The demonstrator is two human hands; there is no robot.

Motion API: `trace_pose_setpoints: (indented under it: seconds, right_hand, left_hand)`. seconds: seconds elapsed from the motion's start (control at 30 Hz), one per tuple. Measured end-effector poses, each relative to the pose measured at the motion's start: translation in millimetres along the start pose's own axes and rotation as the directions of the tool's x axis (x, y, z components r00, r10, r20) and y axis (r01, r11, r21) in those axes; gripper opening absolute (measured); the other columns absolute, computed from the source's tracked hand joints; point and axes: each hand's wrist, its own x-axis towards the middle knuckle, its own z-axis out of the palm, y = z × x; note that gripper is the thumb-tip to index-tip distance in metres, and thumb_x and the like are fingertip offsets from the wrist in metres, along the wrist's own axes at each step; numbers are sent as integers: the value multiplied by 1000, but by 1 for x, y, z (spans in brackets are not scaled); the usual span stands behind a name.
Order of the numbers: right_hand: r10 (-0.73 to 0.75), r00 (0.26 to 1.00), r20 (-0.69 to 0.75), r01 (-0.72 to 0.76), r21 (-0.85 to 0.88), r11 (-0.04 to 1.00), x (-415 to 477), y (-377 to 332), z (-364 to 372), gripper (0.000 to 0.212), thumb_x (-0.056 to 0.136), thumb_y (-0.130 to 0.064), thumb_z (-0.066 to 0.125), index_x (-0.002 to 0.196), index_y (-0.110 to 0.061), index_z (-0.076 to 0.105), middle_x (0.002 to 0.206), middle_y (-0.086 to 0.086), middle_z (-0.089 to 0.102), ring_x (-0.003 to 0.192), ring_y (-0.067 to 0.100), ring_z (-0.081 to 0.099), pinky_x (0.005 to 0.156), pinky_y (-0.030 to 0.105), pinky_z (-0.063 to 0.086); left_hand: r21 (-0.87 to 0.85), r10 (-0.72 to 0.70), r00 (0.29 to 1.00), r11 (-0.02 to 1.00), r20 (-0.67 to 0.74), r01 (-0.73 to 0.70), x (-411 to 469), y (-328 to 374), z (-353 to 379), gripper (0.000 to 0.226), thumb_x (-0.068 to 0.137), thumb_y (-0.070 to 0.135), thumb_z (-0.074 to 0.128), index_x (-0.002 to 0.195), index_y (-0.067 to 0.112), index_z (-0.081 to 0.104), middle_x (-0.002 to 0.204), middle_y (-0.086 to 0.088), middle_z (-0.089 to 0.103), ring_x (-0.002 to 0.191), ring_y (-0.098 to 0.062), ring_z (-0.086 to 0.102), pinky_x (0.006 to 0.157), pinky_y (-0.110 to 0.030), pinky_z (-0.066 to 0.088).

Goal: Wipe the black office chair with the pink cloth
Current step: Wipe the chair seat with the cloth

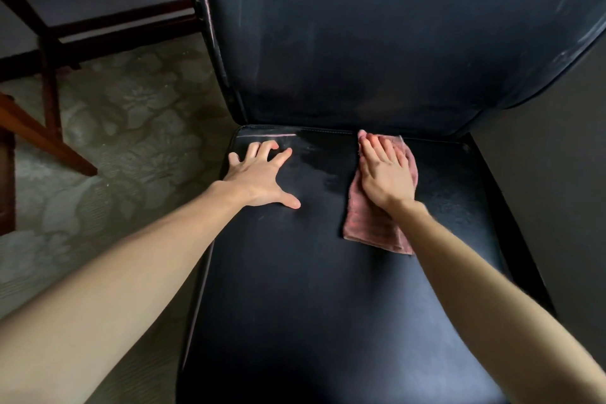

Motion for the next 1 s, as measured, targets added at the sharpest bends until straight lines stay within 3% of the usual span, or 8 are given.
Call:
trace_pose_setpoints:
  seconds: [0.13, 0.23, 0.3, 0.4, 0.47, 0.57, 0.73, 1.0]
  right_hand:
    - [-165, 986, 31, 164, 43, 986, 13, -66, 15, 63, 98, -23, 35, 157, -24, 12, 162, -7, 19, 149, 19, 13, 119, 40, 9]
    - [-214, 974, 79, 181, 300, 936, 21, -97, 11, 56, 101, -21, 37, 155, -25, 22, 161, -7, 21, 150, 14, 9, 120, 36, 1]
    - [-134, 987, 86, 61, 571, 819, 22, -91, -2, 49, 102, -22, 44, 150, -23, 36, 156, -2, 35, 147, 14, 21, 118, 28, 6]
    - [120, 993, 24, -90, 803, 589, 10, -63, -22, 43, 97, -14, 50, 140, -19, 53, 139, -1, 57, 132, 11, 48, 112, 21, 31]
    - [299, 953, -50, -144, 793, 592, -1, -46, -28, 44, 93, -6, 46, 133, -18, 60, 132, -1, 63, 124, 12, 56, 107, 22, 39]
    - [396, 912, -106, -181, 763, 621, -11, -36, -23, 48, 93, -2, 40, 136, -16, 57, 135, 3, 61, 127, 17, 53, 108, 24, 37]
    - [282, 945, -165, -76, 728, 681, -17, -36, -2, 42, 105, -17, 36, 146, -13, 43, 152, 5, 42, 145, 19, 30, 120, 33, 19]
    - [106, 977, -185, -46, 305, 951, -11, -30, 12, 49, 101, -18, 41, 149, -11, 36, 159, 9, 29, 149, 19, 18, 120, 32, 10]
  left_hand:
    - [-10, -8, 1000, 1000, -7, 8, 2, -1, 4, 114, 70, 75, 68, 158, 36, 8, 161, 4, 7, 147, -21, 4, 110, -50, 21]
    - [-37, -4, 999, 999, 34, 5, -2, -2, 1, 109, 74, 70, 68, 158, 36, 8, 161, 6, 6, 147, -20, 3, 111, -48, 20]
    - [-148, -30, 999, 988, 10, 31, -6, -4, -5, 97, 79, 56, 71, 157, 35, 17, 160, 7, 14, 146, -18, 10, 112, -45, 19]
    - [-347, -99, 958, 938, -271, -1, -8, 8, -12, 66, 88, 33, 62, 150, 28, 39, 152, 2, 34, 141, -20, 25, 112, -38, 20]
    - [-226, 59, 925, 962, -375, -153, -5, 37, -12, 57, 94, 37, 54, 148, 24, 42, 154, -3, 34, 144, -23, 23, 112, -41, 20]
    - [-53, 226, 958, 970, -174, -238, 11, 84, 4, 64, 102, 48, 36, 158, 24, 16, 167, -3, 4, 153, -24, -2, 119, -46, 10]
    - [38, 162, 973, 987, -162, -157, 30, 87, 31, 58, 106, 47, 16, 158, 32, -5, 166, 8, -14, 151, -15, -16, 122, -42, -8]
    - [-100, -47, 987, 994, -154, 31, 22, -6, 14, 55, 106, 45, 6, 156, 34, -13, 164, 13, -18, 150, -11, -17, 122, -38, -9]
